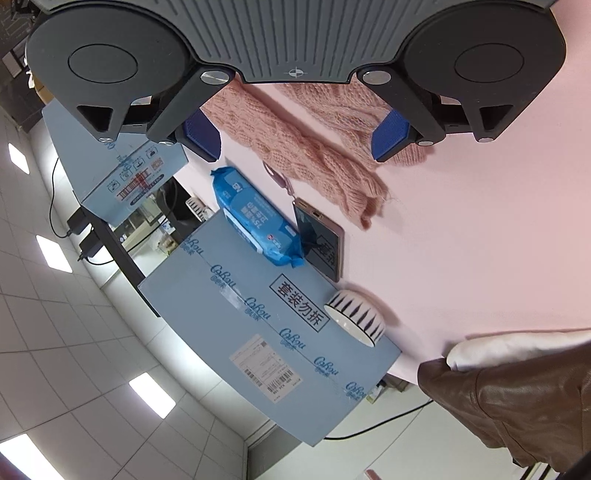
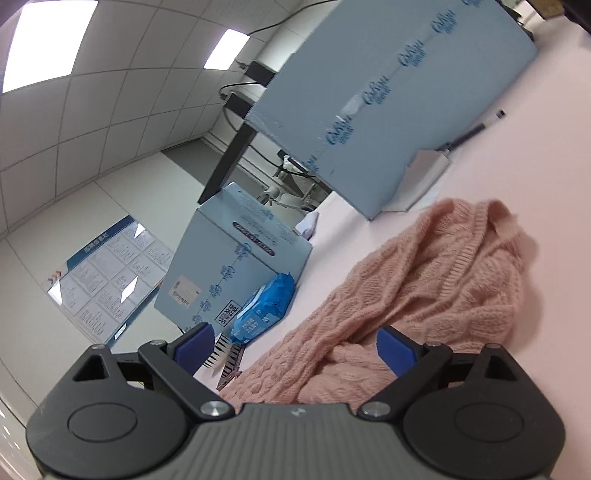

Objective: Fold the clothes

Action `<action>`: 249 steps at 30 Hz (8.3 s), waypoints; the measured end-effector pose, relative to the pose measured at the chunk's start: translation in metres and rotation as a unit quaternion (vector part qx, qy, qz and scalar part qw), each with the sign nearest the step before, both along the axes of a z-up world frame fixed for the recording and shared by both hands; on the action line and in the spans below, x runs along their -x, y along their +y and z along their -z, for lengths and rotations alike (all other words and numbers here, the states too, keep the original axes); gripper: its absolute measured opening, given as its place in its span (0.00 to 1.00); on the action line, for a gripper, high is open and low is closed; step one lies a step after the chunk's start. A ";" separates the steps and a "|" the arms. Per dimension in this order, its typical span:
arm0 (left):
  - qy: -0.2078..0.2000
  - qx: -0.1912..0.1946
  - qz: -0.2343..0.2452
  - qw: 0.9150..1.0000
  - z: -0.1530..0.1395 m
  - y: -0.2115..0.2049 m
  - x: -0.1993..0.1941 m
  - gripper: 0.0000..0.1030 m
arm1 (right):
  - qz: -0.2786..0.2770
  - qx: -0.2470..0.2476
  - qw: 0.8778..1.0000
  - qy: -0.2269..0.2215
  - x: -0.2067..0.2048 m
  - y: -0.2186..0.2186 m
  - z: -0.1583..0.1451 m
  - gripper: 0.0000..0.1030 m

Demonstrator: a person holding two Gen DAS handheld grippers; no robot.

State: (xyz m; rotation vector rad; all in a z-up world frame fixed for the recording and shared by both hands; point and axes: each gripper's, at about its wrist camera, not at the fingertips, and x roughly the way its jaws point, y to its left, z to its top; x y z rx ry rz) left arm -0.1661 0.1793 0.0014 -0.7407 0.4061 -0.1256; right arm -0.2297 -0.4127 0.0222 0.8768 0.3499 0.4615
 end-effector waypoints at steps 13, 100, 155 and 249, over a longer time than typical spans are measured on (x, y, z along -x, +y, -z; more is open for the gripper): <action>0.011 0.002 -0.006 1.000 -0.008 0.026 0.020 0.91 | -0.194 0.058 0.979 -0.018 -0.005 0.105 -0.029 0.95; 0.162 -0.147 0.207 0.954 -0.017 0.032 -0.154 0.45 | -0.318 0.414 0.850 -0.073 -0.081 0.430 -0.048 0.14; 0.024 -0.059 0.394 0.917 -0.114 -0.206 -0.157 0.08 | -0.078 -0.013 0.996 -0.042 -0.027 0.084 -0.038 0.12; -0.009 -0.430 0.504 0.749 -0.050 -0.492 -0.111 0.16 | 0.117 0.110 0.986 0.053 0.015 -0.036 0.019 0.14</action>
